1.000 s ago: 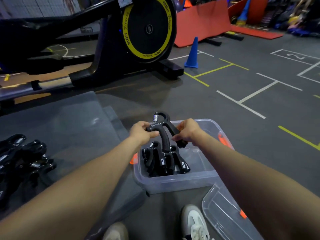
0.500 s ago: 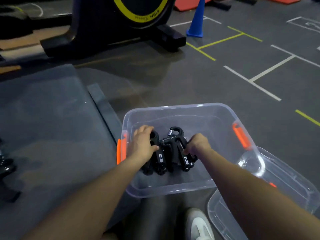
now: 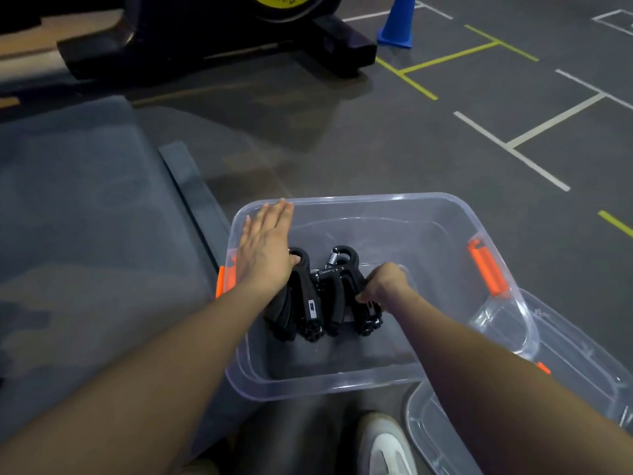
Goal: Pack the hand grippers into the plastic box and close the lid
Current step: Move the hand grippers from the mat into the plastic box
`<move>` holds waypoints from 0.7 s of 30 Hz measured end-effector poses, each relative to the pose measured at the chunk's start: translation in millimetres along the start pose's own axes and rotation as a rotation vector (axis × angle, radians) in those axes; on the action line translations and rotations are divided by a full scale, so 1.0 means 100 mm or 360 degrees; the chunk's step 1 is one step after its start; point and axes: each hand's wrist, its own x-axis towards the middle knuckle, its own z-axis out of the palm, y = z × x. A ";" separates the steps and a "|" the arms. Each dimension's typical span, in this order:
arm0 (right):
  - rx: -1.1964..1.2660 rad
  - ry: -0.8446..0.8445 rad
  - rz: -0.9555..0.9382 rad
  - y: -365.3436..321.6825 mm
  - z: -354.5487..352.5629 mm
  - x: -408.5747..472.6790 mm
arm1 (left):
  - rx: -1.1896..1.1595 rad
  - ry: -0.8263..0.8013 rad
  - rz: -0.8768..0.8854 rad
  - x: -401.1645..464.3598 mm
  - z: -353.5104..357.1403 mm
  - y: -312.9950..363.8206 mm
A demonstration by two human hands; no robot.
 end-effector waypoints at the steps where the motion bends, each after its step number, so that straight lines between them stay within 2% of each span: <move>1: 0.0015 -0.0001 -0.0011 -0.01 0.02 0.00 | 0.0010 -0.0005 -0.0011 0.00 -0.01 0.00; 5: 0.0072 0.0020 -0.0096 0.01 0.05 0.08 | 0.0013 -0.0018 -0.0024 0.01 -0.01 0.00; 11: 0.0477 0.0091 -0.0132 0.01 0.04 0.17 | 0.0013 -0.0030 -0.0028 0.02 0.02 -0.01; 16: 0.0677 0.0083 -0.0232 -0.15 -0.06 0.11 | -0.0102 -0.0139 -0.0046 -0.02 -0.09 -0.01; 21: 0.0612 0.0115 -0.0460 -0.57 -0.23 -0.24 | -0.0050 -0.0052 -0.0104 -0.19 -0.56 -0.13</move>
